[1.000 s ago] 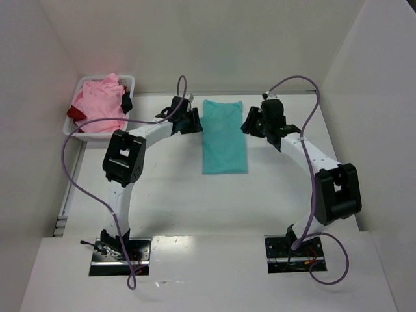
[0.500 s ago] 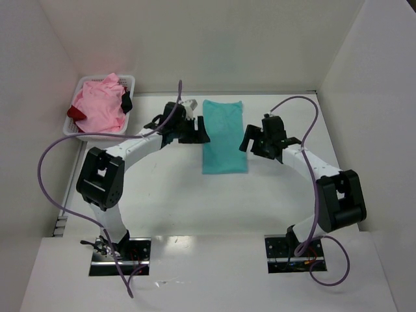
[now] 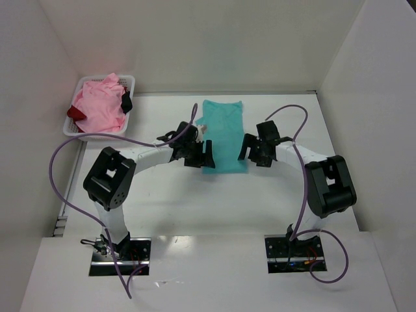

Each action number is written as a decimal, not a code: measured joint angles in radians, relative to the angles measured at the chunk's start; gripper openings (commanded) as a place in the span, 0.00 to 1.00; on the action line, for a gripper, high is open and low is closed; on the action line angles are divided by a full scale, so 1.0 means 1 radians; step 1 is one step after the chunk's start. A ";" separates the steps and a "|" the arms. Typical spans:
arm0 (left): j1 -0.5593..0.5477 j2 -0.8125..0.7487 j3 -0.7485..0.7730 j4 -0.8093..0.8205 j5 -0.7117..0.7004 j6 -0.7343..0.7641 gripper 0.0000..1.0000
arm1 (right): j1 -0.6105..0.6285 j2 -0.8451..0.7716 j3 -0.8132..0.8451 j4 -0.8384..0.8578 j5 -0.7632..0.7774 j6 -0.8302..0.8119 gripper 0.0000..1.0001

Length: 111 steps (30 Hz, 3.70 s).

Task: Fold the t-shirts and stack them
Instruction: Grab one side of the 2/3 rectangular tshirt with both arms, then fold the long partially folded tshirt into a neat square

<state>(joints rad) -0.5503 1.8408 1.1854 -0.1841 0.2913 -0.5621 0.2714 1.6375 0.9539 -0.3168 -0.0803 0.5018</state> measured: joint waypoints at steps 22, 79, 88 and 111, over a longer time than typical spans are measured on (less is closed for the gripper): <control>0.000 0.044 -0.028 0.026 -0.021 -0.044 0.66 | 0.026 0.066 0.006 0.000 -0.040 0.008 0.54; -0.097 -0.266 -0.113 -0.158 -0.050 -0.092 0.00 | 0.126 -0.302 -0.072 -0.228 -0.106 0.155 0.00; -0.095 -0.337 0.044 -0.254 -0.198 -0.095 0.00 | 0.130 -0.249 0.125 -0.271 -0.076 0.132 0.00; 0.266 0.401 0.759 -0.246 0.045 0.073 0.10 | 0.007 0.463 0.775 -0.171 -0.104 0.098 0.04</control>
<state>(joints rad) -0.2848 2.2421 1.9446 -0.4301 0.3363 -0.4892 0.2783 2.1006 1.7287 -0.4881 -0.1841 0.5999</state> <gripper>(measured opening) 0.098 0.046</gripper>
